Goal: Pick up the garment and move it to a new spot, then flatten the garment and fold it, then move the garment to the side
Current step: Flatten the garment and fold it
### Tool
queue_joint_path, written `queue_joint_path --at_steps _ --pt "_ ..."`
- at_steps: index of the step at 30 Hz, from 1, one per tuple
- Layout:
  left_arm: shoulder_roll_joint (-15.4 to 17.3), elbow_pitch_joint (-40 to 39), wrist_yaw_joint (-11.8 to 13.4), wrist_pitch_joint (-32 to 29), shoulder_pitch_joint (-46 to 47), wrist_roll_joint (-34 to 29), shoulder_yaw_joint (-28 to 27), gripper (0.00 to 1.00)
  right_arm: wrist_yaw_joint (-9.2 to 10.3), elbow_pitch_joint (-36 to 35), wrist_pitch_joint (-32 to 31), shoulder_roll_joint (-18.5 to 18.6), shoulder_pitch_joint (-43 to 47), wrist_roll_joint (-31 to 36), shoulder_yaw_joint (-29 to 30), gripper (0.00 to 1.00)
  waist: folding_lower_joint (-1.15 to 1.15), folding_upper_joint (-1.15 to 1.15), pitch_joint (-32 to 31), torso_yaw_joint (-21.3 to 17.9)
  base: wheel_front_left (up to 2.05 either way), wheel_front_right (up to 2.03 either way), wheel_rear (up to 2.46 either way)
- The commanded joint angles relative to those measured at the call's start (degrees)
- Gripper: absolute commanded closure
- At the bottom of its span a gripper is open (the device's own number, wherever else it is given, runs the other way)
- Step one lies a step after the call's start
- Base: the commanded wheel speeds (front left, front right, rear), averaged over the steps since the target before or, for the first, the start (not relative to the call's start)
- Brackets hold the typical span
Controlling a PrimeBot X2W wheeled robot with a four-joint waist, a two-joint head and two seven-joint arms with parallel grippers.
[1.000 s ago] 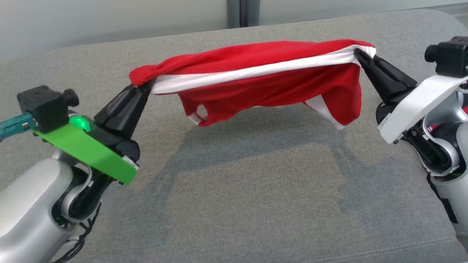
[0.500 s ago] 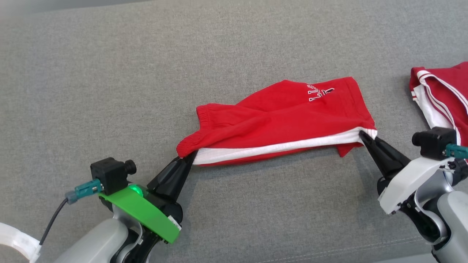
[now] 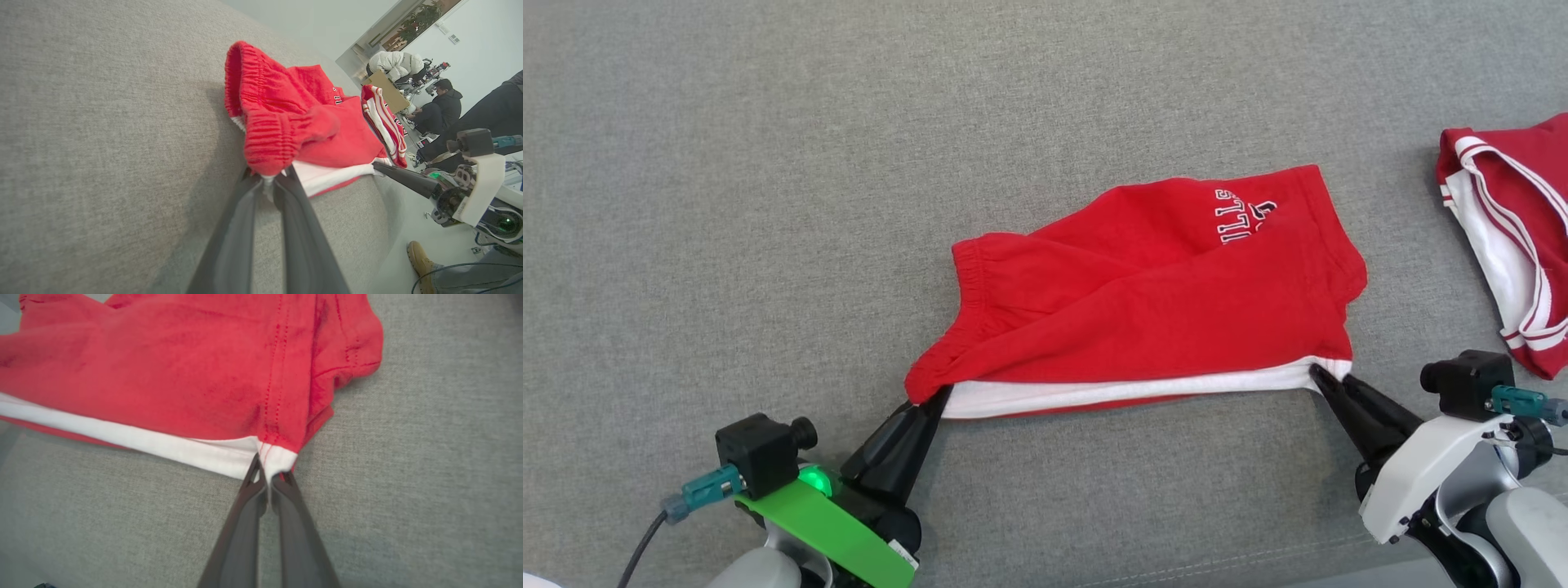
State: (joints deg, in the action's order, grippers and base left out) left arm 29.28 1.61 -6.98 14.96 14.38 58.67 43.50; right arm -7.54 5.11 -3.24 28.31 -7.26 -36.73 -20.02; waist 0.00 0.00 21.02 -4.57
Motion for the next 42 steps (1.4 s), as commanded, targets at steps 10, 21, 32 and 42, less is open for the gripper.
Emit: queue_joint_path --at_steps 10,21,32,42 --pt "-1.44 -0.16 -0.37 0.24 -1.74 -1.08 -0.29 1.00 0.08 -7.06 -4.28 -1.92 5.04 5.12 5.89 0.00 0.00 0.00 -0.62 0.15 0.00 0.00 0.00" --pt "-1.30 0.19 -0.55 0.20 -0.95 -1.10 -0.48 1.00 0.08 -11.25 -8.41 -4.53 6.75 7.13 8.10 0.00 0.00 0.00 0.24 0.26 0.00 0.00 0.00" --pt "-1.03 0.64 -0.52 0.21 -0.20 -0.29 0.02 1.00 0.08 -9.02 -8.95 -5.61 5.43 7.17 7.92 0.51 0.00 0.00 0.77 1.21 0.00 0.00 0.00" --pt "-0.80 0.80 -0.54 0.21 -0.37 0.02 -0.06 1.00 0.08 -6.80 -8.99 -5.84 4.82 6.36 7.66 0.54 0.00 0.00 0.45 1.60 0.00 0.00 0.00"
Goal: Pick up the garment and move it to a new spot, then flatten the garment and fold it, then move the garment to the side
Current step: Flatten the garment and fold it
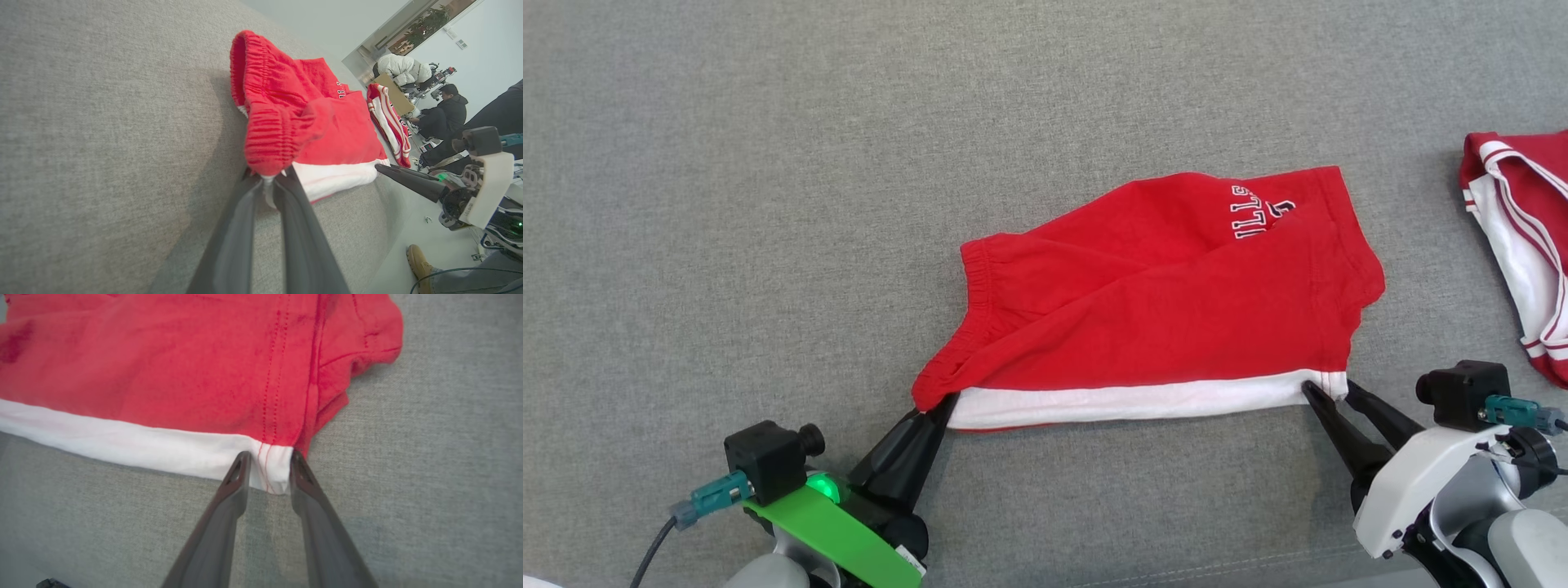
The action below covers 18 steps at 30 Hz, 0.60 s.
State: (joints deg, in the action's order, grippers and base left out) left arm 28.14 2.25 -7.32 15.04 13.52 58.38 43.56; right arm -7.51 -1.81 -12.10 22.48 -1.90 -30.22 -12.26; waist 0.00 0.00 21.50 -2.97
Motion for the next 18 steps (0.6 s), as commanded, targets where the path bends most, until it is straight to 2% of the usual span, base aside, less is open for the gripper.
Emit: queue_joint_path --at_steps 1,3,4,5,7,13,18 --pt "0.33 0.16 -0.20 0.14 0.46 0.34 -0.09 1.00 0.04 0.27 -0.24 -0.06 -0.53 -0.26 -0.16 0.56 0.00 0.00 -0.07 0.01 0.00 0.00 0.00" --pt "0.33 0.18 -0.21 0.13 0.39 0.38 -0.06 1.00 0.04 0.72 -0.44 -0.11 -0.53 -0.39 -0.32 0.65 0.00 0.00 -0.14 0.00 0.00 0.00 0.00" --pt "0.37 0.24 -0.21 0.13 0.34 0.41 0.02 1.00 0.04 0.86 -0.36 -0.17 -0.62 -0.46 -0.47 0.73 0.00 0.00 -0.18 -0.01 0.00 0.00 0.00" --pt "0.41 0.26 -0.21 0.13 0.30 0.46 0.07 1.00 0.04 1.01 -0.37 -0.27 -0.77 -0.52 -0.61 0.86 0.00 0.00 -0.23 -0.04 0.00 0.00 0.00" --pt "0.50 0.29 -0.20 0.13 0.24 0.54 0.13 1.00 0.04 1.20 -0.54 -0.46 -1.03 -0.83 -0.86 1.00 0.00 0.00 -0.34 -0.11 0.00 0.00 0.00" --pt "1.08 -0.16 -0.21 -0.03 0.48 0.80 0.19 1.00 0.04 -0.40 0.14 0.35 -2.11 -2.28 -1.44 1.00 0.00 0.00 -0.77 -0.16 0.00 0.00 0.00" --pt "2.64 -2.72 0.47 0.04 0.03 0.84 -1.52 1.00 0.03 -6.45 1.18 -0.28 -1.28 -8.39 1.12 1.00 0.00 0.00 -1.66 -0.29 0.00 0.00 0.00"
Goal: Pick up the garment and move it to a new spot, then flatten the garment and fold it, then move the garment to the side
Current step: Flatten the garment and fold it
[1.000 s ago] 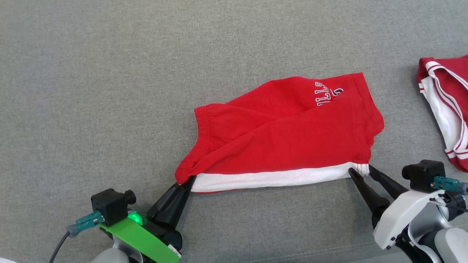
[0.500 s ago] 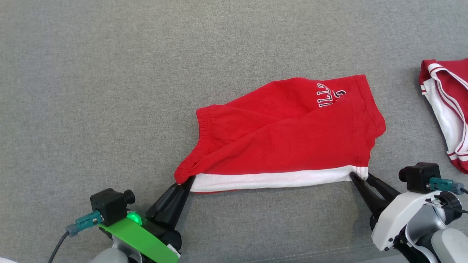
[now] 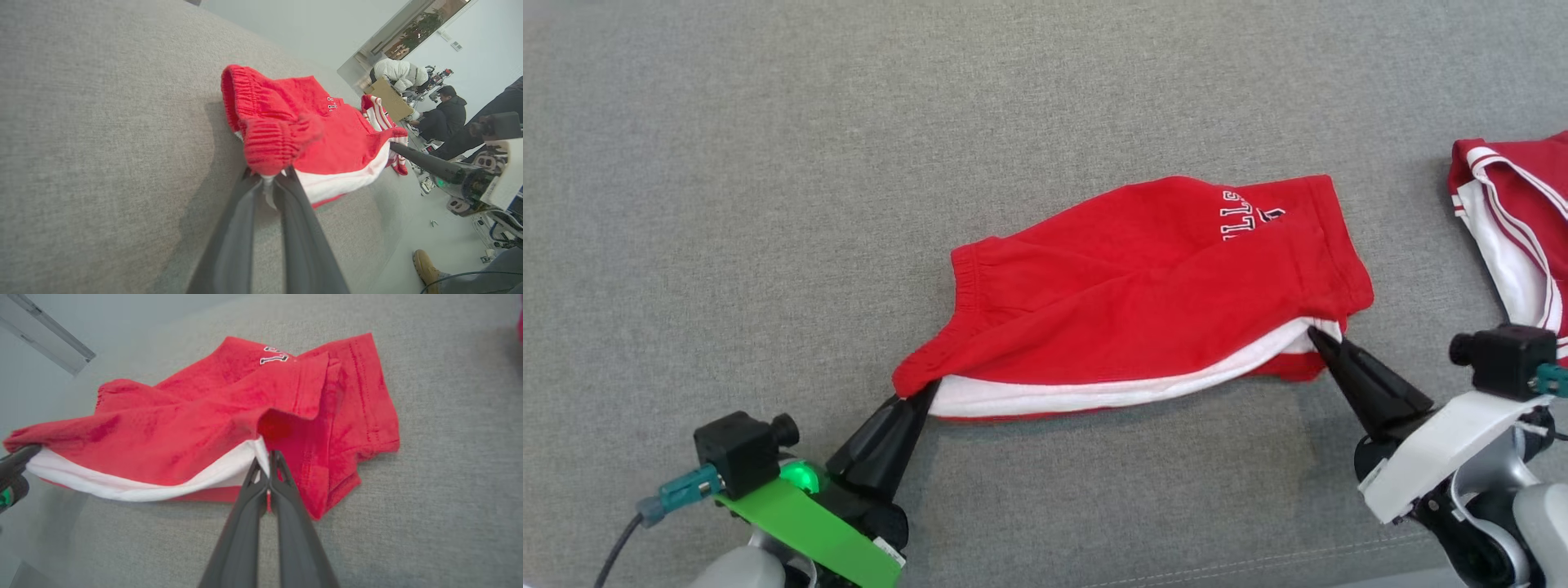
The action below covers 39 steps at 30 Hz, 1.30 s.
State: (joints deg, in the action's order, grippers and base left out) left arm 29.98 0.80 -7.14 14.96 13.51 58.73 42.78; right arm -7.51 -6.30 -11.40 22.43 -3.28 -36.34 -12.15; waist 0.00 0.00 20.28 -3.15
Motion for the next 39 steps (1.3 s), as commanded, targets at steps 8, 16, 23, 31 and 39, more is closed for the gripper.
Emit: queue_joint_path --at_steps 8,16,23,31,39 --pt "7.33 -14.26 3.58 -0.27 -1.80 -0.12 -5.64 1.00 0.02 -15.98 -0.56 -0.59 2.11 -12.49 8.61 1.00 0.00 0.00 -2.46 -0.62 0.00 0.00 0.00" --pt "17.77 -32.21 6.59 -7.63 2.99 3.31 -12.63 1.00 0.03 -24.50 -4.74 -1.37 -5.57 -19.10 17.21 1.00 0.00 0.00 1.71 -0.21 0.00 0.00 0.00" --pt "19.94 -22.11 4.06 -21.71 27.00 9.77 -17.69 1.00 0.09 -10.46 -11.93 -8.44 -37.27 -11.19 17.09 1.00 0.00 0.00 14.11 2.21 0.00 0.00 0.00" --pt "9.95 8.00 3.21 -26.16 59.99 0.43 -15.00 1.00 0.13 19.69 -0.55 -18.95 -74.74 2.99 17.67 1.00 0.00 0.00 20.22 2.56 0.00 0.00 0.00" --pt "3.75 27.57 1.06 -7.77 78.23 -11.89 -14.52 1.00 0.13 42.58 20.21 -19.11 -94.58 -7.47 7.68 1.00 0.00 0.00 22.97 0.52 0.00 0.00 0.00"
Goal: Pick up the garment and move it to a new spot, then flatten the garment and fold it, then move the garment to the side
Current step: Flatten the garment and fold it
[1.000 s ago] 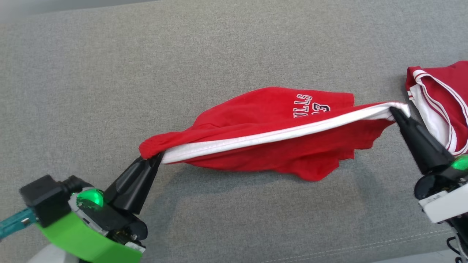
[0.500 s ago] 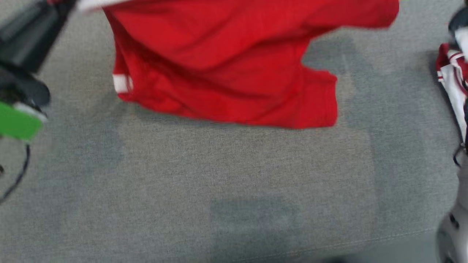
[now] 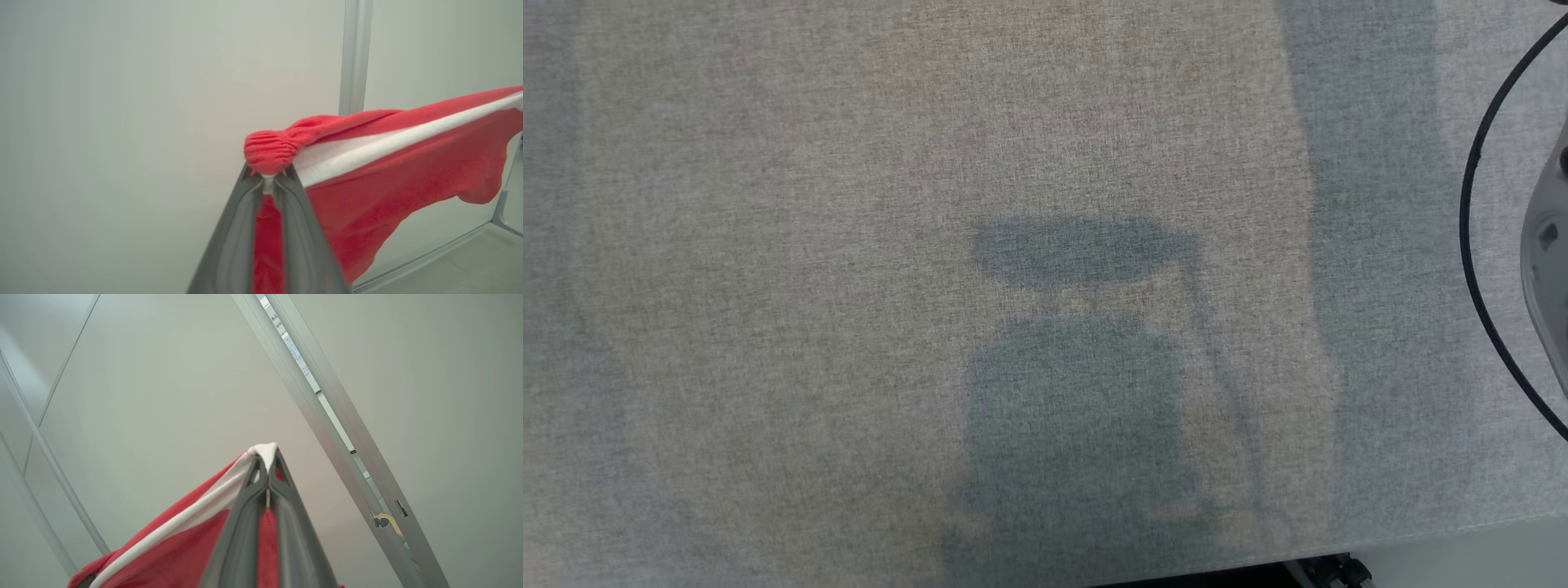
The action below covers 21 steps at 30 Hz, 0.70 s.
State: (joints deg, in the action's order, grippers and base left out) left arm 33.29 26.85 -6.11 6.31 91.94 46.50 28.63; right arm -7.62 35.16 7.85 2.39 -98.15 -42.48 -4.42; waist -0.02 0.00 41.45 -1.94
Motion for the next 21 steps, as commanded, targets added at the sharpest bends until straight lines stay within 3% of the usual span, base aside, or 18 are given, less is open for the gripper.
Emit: queue_joint_path --at_steps 1,6,11,16,21 --pt "0.11 3.04 -0.42 2.04 -0.18 0.10 0.50 1.00 0.22 2.35 1.78 0.81 -0.08 -2.57 -1.89 1.00 0.02 0.00 2.24 -0.97 0.00 0.00 0.00" --pt "0.55 7.19 -1.22 4.82 -2.97 1.35 3.59 1.00 0.20 4.70 2.71 0.83 2.35 -5.70 -6.97 1.00 0.02 0.00 4.57 -1.81 0.00 0.00 0.00" --pt "3.55 4.36 -1.27 7.52 -12.56 7.05 9.72 1.00 0.16 0.41 2.98 1.19 11.93 -8.07 -10.92 1.00 0.02 0.00 6.37 -3.04 0.00 0.00 0.00" --pt "6.33 -3.28 -1.24 8.88 -24.68 12.02 11.34 1.00 0.19 -10.29 2.39 6.84 26.59 -12.75 -11.91 1.00 0.02 0.00 3.89 -3.33 0.00 0.00 0.00" --pt "7.74 -12.75 -1.17 8.88 -38.31 12.44 6.31 1.00 0.25 -21.63 1.53 14.42 43.11 -15.98 -10.41 1.00 0.02 0.00 -1.21 -2.72 0.00 0.00 0.00"
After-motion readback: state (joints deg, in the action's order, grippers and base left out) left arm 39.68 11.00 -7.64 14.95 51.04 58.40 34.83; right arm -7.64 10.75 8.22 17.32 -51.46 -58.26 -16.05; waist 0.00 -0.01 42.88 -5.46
